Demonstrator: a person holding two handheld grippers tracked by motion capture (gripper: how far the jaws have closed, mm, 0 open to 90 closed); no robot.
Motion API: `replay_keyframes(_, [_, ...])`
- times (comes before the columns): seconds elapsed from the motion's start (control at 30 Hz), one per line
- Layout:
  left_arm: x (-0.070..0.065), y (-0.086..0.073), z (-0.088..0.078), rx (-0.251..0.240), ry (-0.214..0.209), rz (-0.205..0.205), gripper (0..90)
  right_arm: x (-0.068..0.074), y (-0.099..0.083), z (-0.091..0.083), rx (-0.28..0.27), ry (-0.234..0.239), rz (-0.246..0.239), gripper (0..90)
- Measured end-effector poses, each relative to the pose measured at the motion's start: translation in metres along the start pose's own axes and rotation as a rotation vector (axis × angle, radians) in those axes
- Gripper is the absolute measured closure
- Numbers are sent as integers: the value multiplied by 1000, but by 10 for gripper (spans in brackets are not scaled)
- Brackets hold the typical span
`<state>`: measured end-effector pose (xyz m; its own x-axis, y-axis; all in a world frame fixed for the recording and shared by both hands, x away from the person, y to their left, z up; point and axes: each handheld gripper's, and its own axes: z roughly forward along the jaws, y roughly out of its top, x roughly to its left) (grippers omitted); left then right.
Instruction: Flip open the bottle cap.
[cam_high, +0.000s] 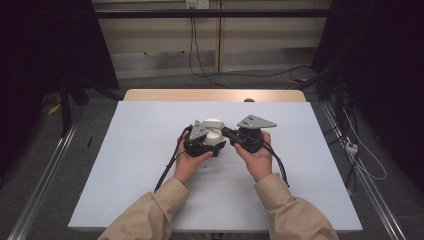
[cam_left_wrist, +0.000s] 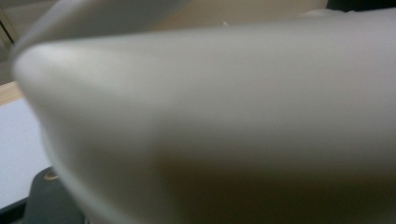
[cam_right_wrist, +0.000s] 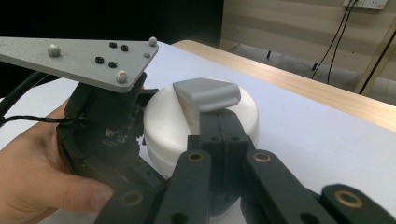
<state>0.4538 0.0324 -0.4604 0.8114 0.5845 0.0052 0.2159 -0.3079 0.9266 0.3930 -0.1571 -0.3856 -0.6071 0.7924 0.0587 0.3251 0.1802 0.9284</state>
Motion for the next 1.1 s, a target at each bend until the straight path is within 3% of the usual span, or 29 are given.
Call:
replay_keyframes(0.4, [1, 0, 0, 1, 10, 13, 185, 3, 8, 3, -6, 8, -14, 900])
replay_keyframes(1.1, [-1, 0, 1, -7, -1, -14, 185, 7, 19, 8, -17, 10, -30, 900])
